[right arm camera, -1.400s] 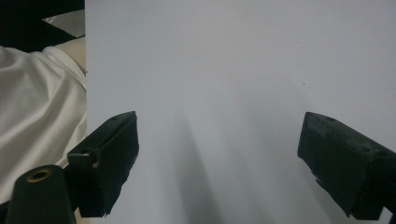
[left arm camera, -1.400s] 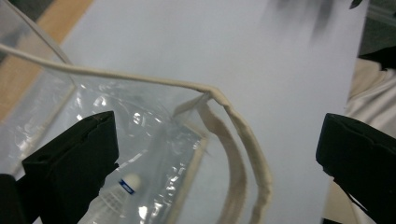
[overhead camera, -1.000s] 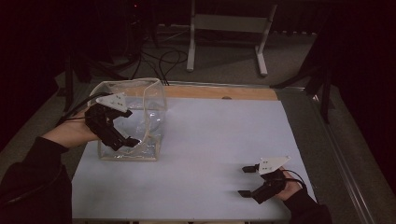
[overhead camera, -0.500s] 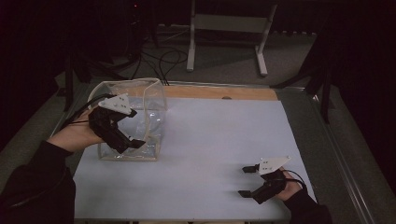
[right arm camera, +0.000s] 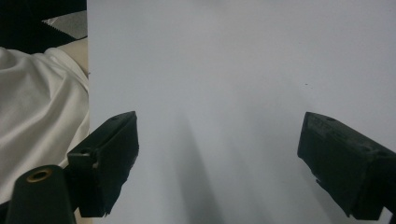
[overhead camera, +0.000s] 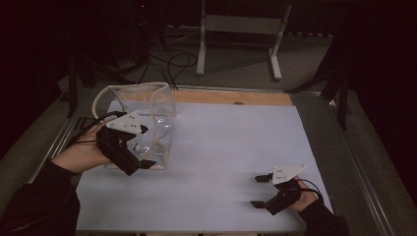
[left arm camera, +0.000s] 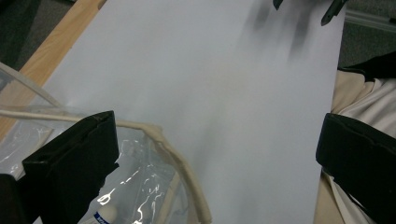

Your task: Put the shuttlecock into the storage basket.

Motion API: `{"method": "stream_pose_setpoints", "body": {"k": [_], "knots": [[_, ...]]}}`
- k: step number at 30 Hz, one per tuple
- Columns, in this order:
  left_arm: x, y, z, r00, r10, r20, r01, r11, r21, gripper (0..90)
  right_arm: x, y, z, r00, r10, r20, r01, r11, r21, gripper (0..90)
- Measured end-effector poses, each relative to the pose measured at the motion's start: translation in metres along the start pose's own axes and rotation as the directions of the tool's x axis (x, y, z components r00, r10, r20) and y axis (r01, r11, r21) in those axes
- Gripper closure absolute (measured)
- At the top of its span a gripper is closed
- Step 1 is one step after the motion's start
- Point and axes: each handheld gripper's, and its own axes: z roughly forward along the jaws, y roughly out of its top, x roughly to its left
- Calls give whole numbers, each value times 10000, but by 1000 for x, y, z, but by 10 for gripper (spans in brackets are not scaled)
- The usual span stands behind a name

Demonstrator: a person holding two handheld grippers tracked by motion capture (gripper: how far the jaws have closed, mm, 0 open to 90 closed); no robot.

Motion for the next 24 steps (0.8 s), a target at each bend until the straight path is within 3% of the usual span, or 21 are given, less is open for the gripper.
{"method": "stream_pose_setpoints", "body": {"k": [9, 20, 24], "knots": [[-10, -5, 6, 10000, 2, 75, -1, 9999, -167, 3, 1, 0, 0, 10000, 16, -43, -16, 10000, 45, 125], [-31, -5, 16, 9987, 447, 241, -438, 9985, -340, 3, 1, 0, 0, 10000, 36, -62, -36, 10000, 37, 125], [-38, -8, 23, 9985, 392, 393, -376, 9985, -403, 3, 1, 0, -1, 10000, 29, -74, -29, 10000, 14, 125]]}}
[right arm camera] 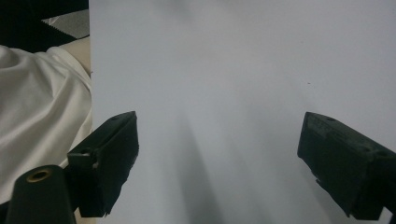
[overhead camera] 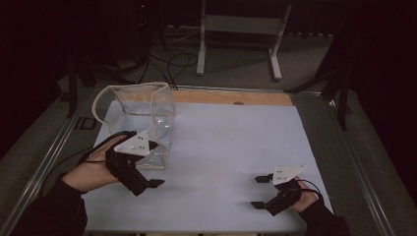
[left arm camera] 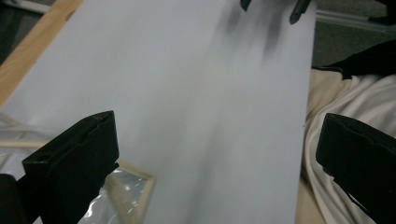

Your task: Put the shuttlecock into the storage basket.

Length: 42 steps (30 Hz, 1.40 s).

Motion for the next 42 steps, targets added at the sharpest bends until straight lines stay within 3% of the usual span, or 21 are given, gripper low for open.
{"method": "stream_pose_setpoints", "body": {"k": [19, 23, 35, 42], "knots": [[-28, -30, 39, 9966, 48, 824, -22, 9995, -317, 4, 0, -1, -1, 10000, 15, 33, -15, 10000, -26, 124], [-32, -37, 48, 9952, 234, 947, -211, 9995, -255, 4, 0, -1, -1, 10000, 23, 54, -23, 10000, 2, 124], [-35, -75, 84, 9875, -368, 1532, 424, 9985, -332, 4, 1, -3, 1, 10000, 15, 27, -15, 10000, -2, 125], [-30, -107, 104, 9838, -1029, 1466, 1072, 9940, -213, 4, 1, -4, 2, 10000, 14, 18, -14, 10000, 64, 125]]}}
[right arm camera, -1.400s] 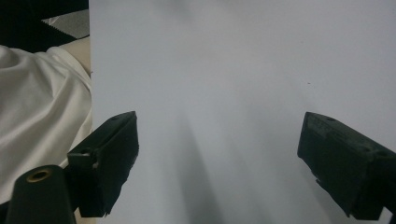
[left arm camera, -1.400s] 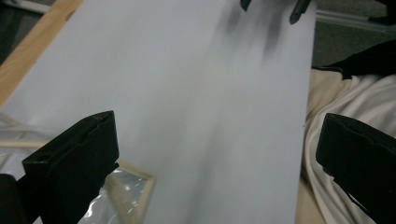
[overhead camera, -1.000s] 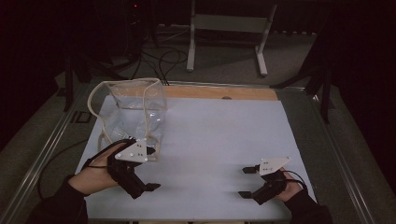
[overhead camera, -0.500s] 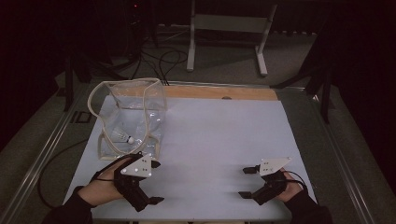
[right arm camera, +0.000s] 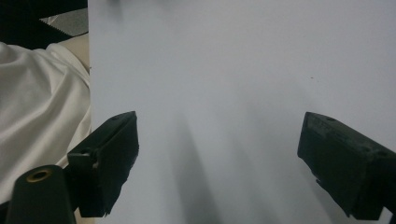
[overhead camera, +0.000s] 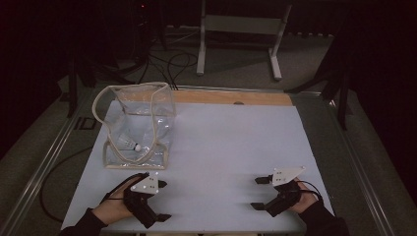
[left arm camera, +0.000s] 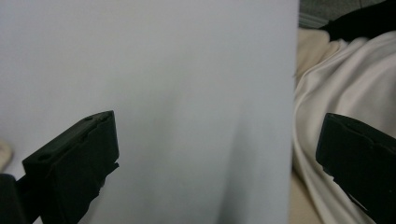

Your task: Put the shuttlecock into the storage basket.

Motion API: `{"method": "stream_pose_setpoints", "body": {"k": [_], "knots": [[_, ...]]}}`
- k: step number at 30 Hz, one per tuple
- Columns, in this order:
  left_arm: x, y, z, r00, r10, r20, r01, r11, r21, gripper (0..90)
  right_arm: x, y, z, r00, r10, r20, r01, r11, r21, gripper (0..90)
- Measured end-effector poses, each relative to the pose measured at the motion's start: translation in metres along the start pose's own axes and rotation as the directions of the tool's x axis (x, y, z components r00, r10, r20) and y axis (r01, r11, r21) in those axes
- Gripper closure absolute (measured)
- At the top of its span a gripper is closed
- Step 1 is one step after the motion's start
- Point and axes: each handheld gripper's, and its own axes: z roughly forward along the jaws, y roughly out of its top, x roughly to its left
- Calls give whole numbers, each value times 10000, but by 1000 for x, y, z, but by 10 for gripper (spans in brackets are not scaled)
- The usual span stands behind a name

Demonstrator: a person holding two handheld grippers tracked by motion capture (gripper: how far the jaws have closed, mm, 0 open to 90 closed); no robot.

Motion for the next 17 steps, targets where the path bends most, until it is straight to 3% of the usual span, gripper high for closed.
{"method": "stream_pose_setpoints", "body": {"k": [9, 17], "knots": [[7, -24, 5, 9973, -597, -416, 583, 9977, -333, 4, 0, -3, 2, 10000, 6, 9, -6, 10000, 89, 125], [10, -28, 3, 9969, -730, -308, 712, 9958, -577, 4, 0, -3, 6, 10000, -69, -6, 69, 9999, 155, 124]]}}
